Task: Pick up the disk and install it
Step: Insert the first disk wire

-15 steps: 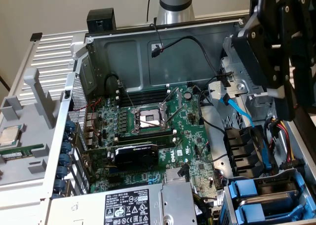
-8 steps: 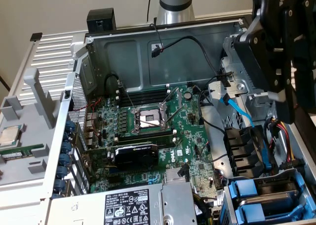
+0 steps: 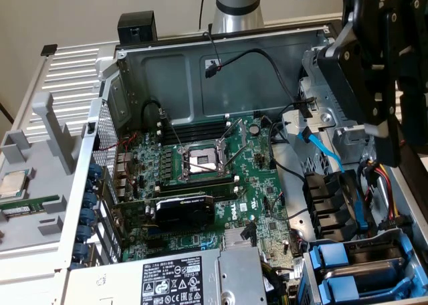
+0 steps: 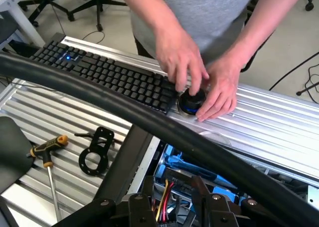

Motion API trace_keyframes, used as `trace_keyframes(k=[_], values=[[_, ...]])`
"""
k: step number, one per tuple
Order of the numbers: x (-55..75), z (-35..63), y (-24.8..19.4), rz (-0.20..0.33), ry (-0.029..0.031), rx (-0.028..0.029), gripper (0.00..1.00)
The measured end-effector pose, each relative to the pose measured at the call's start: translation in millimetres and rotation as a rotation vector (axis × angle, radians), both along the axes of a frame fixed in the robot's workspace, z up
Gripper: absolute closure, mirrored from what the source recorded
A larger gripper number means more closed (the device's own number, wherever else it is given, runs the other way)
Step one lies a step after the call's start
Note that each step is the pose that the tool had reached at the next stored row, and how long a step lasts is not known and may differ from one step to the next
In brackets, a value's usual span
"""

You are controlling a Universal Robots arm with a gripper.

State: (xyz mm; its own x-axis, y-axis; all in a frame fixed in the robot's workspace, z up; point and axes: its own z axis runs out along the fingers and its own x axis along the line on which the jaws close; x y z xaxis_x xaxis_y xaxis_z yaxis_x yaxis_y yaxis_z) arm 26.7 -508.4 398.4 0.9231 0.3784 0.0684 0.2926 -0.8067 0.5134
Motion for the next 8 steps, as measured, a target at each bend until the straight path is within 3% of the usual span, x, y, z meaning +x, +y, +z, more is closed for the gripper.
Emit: trace_keyframes(k=[6, 8], values=[[-0.3, 0.0, -0.1, 0.0, -0.0002, 0.0005, 0.57], [-2.0, 0.1, -0.8, 0.001, -0.0005, 0.0067, 0.57]])
